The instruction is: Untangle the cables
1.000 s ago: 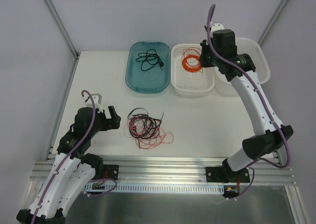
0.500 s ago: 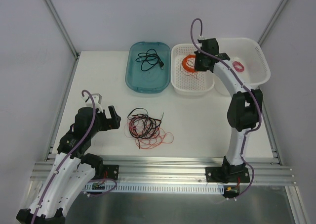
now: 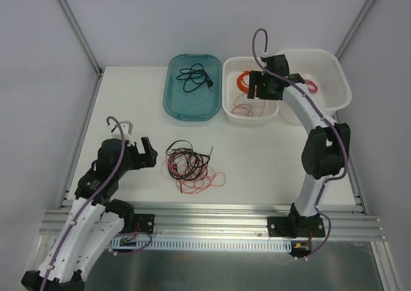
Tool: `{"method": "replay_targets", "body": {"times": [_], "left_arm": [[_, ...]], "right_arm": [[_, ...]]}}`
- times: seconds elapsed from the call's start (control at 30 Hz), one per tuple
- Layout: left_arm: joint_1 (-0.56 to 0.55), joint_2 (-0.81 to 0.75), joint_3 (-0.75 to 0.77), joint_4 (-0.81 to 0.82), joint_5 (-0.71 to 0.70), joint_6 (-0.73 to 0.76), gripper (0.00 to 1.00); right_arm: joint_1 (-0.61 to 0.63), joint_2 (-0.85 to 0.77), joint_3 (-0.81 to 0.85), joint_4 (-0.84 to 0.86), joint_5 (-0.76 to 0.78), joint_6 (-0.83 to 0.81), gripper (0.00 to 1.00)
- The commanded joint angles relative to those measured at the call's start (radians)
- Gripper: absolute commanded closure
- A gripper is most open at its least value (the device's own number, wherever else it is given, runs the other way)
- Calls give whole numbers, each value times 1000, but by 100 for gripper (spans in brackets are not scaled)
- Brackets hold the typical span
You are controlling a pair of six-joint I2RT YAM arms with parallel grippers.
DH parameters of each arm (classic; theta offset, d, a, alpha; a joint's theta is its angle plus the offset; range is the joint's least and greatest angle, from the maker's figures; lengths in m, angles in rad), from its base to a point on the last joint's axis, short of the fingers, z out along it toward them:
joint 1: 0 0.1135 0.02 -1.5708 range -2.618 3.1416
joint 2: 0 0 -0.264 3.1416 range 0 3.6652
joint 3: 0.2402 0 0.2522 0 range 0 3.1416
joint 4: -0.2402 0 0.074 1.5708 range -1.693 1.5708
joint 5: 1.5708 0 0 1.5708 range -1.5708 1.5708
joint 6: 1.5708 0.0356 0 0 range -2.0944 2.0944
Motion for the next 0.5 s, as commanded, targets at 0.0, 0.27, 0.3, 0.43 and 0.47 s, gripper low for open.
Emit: {"method": "replay_targets", "body": {"times": [0.0, 0.27, 0.3, 0.43, 0.47], "left_arm": [[-1, -2, -7, 29, 28, 19, 1], [-1, 28, -10, 29, 68, 10, 1], [-1, 36, -10, 29, 91, 12, 1], [-1, 62, -7, 27, 116, 13, 1], [-1, 65, -9, 29, 119, 13, 1]], "right_arm": [[15, -208, -55, -29, -25, 21, 25], [131, -568, -385, -2, -62, 130, 25], [166, -598, -452, 15, -64, 160, 24], [243, -699, -622, 61, -85, 240, 25], [258, -732, -658, 102, -108, 263, 25]]}}
